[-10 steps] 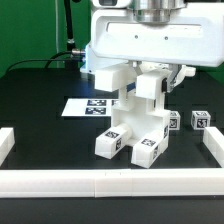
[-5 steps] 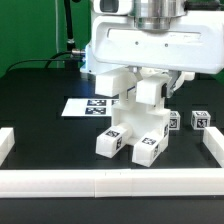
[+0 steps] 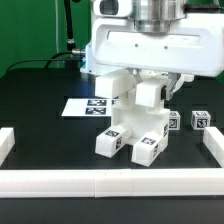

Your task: Assemble chair

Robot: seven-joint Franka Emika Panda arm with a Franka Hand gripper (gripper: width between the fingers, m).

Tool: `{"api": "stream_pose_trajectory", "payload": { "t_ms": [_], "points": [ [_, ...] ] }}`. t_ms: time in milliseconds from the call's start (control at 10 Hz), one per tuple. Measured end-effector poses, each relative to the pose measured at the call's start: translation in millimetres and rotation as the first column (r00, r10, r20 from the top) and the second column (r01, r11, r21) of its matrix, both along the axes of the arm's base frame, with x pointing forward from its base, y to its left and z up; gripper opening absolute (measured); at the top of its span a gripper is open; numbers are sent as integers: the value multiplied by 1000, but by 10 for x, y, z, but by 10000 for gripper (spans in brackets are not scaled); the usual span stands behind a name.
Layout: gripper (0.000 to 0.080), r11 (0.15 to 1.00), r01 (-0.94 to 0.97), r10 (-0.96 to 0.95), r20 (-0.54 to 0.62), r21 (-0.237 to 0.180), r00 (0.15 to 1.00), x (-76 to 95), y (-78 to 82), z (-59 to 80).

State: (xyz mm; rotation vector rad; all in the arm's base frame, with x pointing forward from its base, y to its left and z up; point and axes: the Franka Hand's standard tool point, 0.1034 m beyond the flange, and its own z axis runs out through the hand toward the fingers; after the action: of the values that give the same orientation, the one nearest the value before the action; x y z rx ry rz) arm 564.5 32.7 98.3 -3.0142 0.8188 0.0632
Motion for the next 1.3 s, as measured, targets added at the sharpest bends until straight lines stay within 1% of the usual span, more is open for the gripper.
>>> {"api": "stream_pose_trajectory", "payload": {
  "t_ms": [400, 700, 1300],
  "points": [
    [284, 1000, 0, 0, -7, -7, 1000, -18, -15, -104],
    [284, 1000, -2, 2, -19, -15, 1000, -42, -48, -216],
    [284, 1000, -13, 13, -18, -17, 1000, -29, -77, -237]
  ]
}}
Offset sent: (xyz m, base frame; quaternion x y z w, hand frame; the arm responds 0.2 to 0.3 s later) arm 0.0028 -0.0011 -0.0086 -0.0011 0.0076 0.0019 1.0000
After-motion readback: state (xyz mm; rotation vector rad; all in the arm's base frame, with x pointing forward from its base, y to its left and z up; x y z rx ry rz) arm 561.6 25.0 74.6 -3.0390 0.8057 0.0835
